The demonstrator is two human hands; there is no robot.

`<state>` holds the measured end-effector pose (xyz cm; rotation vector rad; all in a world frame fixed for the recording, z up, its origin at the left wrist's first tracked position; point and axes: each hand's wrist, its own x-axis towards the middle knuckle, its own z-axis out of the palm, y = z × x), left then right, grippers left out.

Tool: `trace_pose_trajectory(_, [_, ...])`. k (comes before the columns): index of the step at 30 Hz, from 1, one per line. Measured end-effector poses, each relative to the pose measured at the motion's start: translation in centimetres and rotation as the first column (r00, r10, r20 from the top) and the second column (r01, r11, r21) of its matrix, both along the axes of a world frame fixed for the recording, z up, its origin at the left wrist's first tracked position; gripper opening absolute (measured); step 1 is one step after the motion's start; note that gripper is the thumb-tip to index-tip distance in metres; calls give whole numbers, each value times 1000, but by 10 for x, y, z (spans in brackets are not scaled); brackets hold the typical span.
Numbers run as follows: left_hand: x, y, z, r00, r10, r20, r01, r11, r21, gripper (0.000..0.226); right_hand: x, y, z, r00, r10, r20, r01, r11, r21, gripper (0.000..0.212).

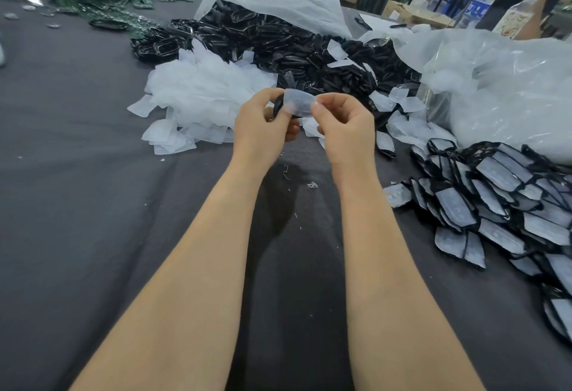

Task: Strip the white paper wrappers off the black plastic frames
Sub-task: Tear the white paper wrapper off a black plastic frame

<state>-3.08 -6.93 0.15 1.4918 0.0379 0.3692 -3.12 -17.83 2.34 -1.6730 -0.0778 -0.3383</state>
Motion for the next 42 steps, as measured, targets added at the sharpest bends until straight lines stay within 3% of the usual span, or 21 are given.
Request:
trace_pose_trajectory(4, [-1, 0, 2, 998, -60, 13, 59, 997, 45, 18, 3, -2, -4, 998, -48, 47, 56, 979, -194, 13])
trace_pose_trajectory(12, [-3, -2, 3, 992, -115, 45, 112, 992, 53, 23, 4, -1, -9, 988, -104, 113, 128, 964, -233, 8])
trace_pose_trajectory(19, [-4, -2, 3, 995, -99, 20, 98, 993, 59, 28, 2, 2, -11, 983, -142, 120, 164, 966, -201, 7])
trace_pose_trajectory(28, [-3, -2, 3, 996, -85, -11, 86, 990, 112, 13, 5, 2, -13, 988, -156, 6, 156, 983, -100, 17])
trace_pose_trajectory(34, [-2, 0, 2, 997, -76, -21, 77, 994, 73, 12, 12, 1, -15, 990, -57, -128, 74, 989, 126, 17])
trace_pose_trajectory(37, [-3, 0, 2, 996, -83, -26, 84, 995, 45, 18, 14, 1, -16, 989, -35, -142, 54, 990, 131, 21])
trace_pose_trajectory(42, [-4, -1, 3, 995, -93, -34, 94, 994, 49, 15, 14, 0, -15, 990, -8, -142, 34, 983, 178, 7])
